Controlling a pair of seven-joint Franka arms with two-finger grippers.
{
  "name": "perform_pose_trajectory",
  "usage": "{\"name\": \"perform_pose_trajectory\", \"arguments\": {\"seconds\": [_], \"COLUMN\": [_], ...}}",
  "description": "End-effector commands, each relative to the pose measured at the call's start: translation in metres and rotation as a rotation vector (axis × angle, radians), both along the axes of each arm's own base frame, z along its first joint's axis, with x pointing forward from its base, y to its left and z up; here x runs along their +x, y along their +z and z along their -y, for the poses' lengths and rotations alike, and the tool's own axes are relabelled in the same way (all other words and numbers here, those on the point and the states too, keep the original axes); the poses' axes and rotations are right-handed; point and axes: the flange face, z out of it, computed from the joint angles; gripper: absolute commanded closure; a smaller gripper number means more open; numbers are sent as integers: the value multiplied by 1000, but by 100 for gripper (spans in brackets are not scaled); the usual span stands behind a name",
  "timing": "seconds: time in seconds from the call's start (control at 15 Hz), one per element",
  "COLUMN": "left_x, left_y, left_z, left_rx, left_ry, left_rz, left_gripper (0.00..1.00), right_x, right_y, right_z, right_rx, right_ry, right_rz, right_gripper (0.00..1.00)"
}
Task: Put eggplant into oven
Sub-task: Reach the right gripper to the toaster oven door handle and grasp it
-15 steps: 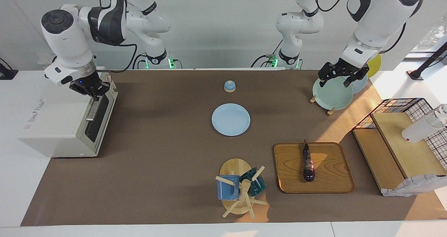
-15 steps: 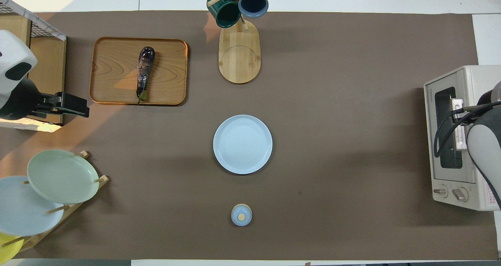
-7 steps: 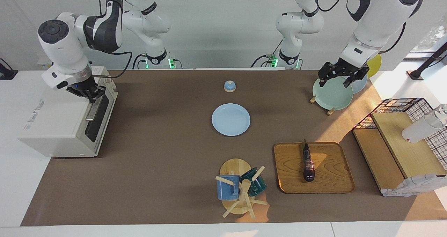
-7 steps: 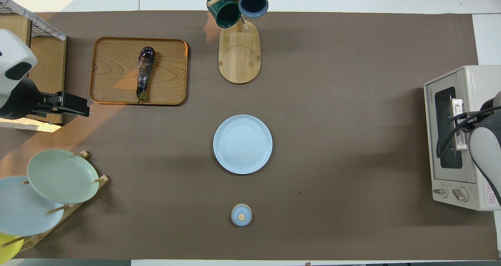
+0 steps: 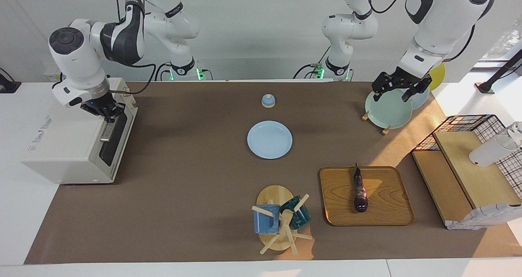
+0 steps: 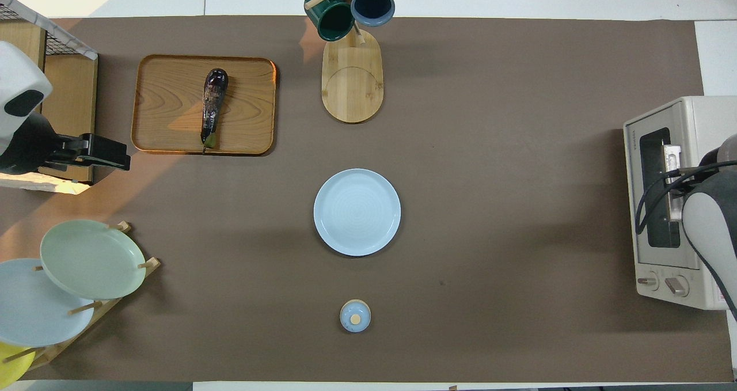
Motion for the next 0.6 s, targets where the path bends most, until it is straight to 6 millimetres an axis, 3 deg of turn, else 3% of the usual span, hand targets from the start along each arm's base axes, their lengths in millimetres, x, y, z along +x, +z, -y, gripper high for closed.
{"name": "perform_pose_trajectory", "arguments": {"seconds": [0.0, 0.27, 0.53], "left_x": [2, 1, -1], "left_y": [5, 6, 6], "left_z": [-4, -6, 4], "left_rx": [-9, -8, -6], "left_ry": [-18, -14, -29], "left_rz": [14, 11, 11], "left_gripper": [0, 0, 0], "right_x": [-8, 7, 12], "right_y": [-39, -72, -106], "right_z": [-25, -78, -89], "right_rx": [63, 91, 100], "right_ry": [-6, 39, 44], "right_rz": [25, 48, 81], "right_gripper": [100, 100, 100]}}
